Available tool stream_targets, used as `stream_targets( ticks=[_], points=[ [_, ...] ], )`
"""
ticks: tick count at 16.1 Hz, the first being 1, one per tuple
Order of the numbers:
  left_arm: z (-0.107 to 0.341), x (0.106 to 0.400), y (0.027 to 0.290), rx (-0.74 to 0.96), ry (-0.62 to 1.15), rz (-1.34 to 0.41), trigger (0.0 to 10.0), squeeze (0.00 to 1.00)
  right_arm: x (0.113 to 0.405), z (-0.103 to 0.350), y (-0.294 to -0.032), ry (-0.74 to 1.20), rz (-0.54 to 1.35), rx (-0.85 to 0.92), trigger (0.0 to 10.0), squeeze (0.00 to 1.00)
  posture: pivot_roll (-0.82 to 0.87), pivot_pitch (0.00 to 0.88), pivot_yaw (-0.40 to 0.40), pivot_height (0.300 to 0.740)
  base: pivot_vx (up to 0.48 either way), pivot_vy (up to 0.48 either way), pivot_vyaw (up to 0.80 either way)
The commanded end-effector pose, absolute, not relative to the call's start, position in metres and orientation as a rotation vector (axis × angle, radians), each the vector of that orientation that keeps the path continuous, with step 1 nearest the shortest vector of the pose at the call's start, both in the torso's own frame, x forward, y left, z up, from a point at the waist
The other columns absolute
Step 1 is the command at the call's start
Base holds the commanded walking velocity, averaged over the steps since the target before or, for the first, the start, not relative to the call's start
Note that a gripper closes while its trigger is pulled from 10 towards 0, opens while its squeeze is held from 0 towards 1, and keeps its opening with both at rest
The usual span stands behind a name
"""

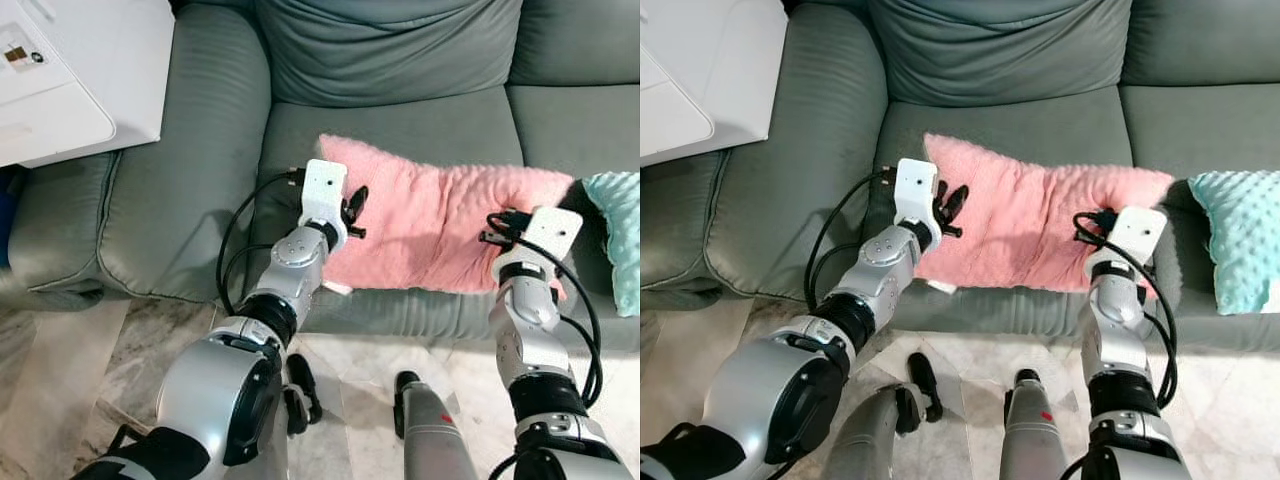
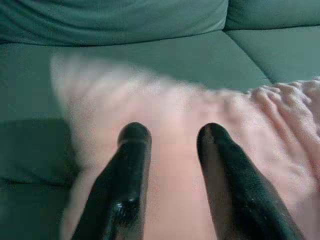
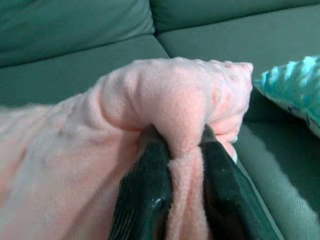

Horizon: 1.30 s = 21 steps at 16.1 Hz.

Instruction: Move the pillow to the sofa

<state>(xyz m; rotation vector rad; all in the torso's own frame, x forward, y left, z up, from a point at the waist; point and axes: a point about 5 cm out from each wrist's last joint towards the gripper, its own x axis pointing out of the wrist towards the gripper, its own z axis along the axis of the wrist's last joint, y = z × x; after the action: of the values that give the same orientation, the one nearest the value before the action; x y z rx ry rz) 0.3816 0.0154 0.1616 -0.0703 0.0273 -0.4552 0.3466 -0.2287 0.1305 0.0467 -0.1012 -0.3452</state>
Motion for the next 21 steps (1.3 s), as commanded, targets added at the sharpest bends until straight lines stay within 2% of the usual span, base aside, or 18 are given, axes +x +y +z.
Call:
stream_targets(
  ticks=[1, 9, 11, 13, 15, 16, 18, 21],
  points=[
    [0.140, 0.372, 0.010, -0.071, 0.091, -0.461, 10.0, 1.00, 0.342, 0.119, -0.230, -0.068, -0.352, 0.059, 10.0, 1.00, -0.23, 0.461, 0.186, 0.740, 0.000, 0.000, 0.00],
    [0.133, 0.375, 0.032, 0.032, 0.069, -0.331, 10.0, 1.00, 0.343, 0.110, -0.233, -0.032, -0.339, 0.075, 10.0, 1.00, -0.21, 0.456, 0.179, 0.740, 0.000, 0.000, 0.00],
    [0.139, 0.381, 0.057, -0.016, 0.003, -0.238, 10.0, 1.00, 0.346, 0.112, -0.242, -0.023, -0.356, 0.058, 10.0, 1.00, -0.19, 0.453, 0.180, 0.740, 0.000, 0.000, 0.00],
    [0.138, 0.381, 0.066, -0.029, -0.012, -0.211, 10.0, 1.00, 0.347, 0.112, -0.243, -0.023, -0.356, 0.057, 10.0, 1.00, -0.17, 0.451, 0.182, 0.740, 0.000, 0.000, 0.00],
    [0.135, 0.377, 0.093, -0.047, -0.073, -0.155, 10.0, 1.00, 0.349, 0.113, -0.248, -0.011, -0.354, 0.044, 10.0, 1.00, -0.14, 0.454, 0.176, 0.740, 0.000, 0.000, 0.00],
    [0.135, 0.377, 0.093, -0.047, -0.073, -0.155, 10.0, 1.00, 0.349, 0.113, -0.248, -0.011, -0.354, 0.044, 10.0, 1.00, -0.14, 0.454, 0.176, 0.740, 0.000, 0.000, 0.00],
    [0.124, 0.362, 0.114, -0.022, -0.117, -0.140, 10.0, 1.00, 0.352, 0.113, -0.251, -0.001, -0.340, 0.034, 10.0, 1.00, -0.12, 0.448, 0.167, 0.740, 0.000, 0.000, 0.00],
    [0.111, 0.347, 0.123, -0.011, -0.099, -0.145, 10.0, 1.00, 0.354, 0.115, -0.252, 0.005, -0.322, 0.022, 10.0, 1.00, -0.10, 0.443, 0.165, 0.740, 0.000, 0.000, 0.00]
  ],
)
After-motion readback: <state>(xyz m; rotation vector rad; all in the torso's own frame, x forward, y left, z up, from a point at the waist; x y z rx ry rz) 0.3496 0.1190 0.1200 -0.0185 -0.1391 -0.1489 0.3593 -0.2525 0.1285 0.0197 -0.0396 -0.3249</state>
